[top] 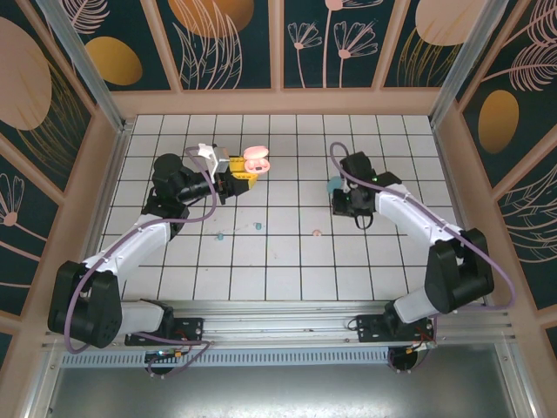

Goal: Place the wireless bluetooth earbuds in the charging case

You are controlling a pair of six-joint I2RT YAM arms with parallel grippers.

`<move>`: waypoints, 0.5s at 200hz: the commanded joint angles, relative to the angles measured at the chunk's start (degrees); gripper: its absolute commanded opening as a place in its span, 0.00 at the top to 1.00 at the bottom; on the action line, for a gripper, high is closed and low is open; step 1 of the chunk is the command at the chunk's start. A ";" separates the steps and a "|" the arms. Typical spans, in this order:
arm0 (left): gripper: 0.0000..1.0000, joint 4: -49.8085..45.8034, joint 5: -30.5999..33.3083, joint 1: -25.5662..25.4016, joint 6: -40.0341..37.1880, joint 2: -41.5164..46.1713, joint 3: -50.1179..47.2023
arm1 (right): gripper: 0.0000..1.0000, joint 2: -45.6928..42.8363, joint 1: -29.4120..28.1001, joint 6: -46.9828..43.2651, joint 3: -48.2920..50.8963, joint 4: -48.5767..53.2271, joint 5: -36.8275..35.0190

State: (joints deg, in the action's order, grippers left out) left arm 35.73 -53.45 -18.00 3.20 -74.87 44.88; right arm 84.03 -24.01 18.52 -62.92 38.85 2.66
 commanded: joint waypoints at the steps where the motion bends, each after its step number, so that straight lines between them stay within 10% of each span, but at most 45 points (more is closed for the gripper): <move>1: 0.86 0.91 0.01 0.02 -0.87 0.74 -0.62 | 0.98 -3.27 -2.64 0.25 -7.33 4.08 -4.96; 100: 0.85 1.10 0.28 0.04 -1.94 -0.19 -0.49 | 1.00 1.93 -19.90 -6.67 -32.86 2.80 -10.46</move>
State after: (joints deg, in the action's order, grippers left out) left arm 35.75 -53.45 -18.00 2.76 -74.89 44.86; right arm 83.35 -41.06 14.98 -91.98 40.53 -4.69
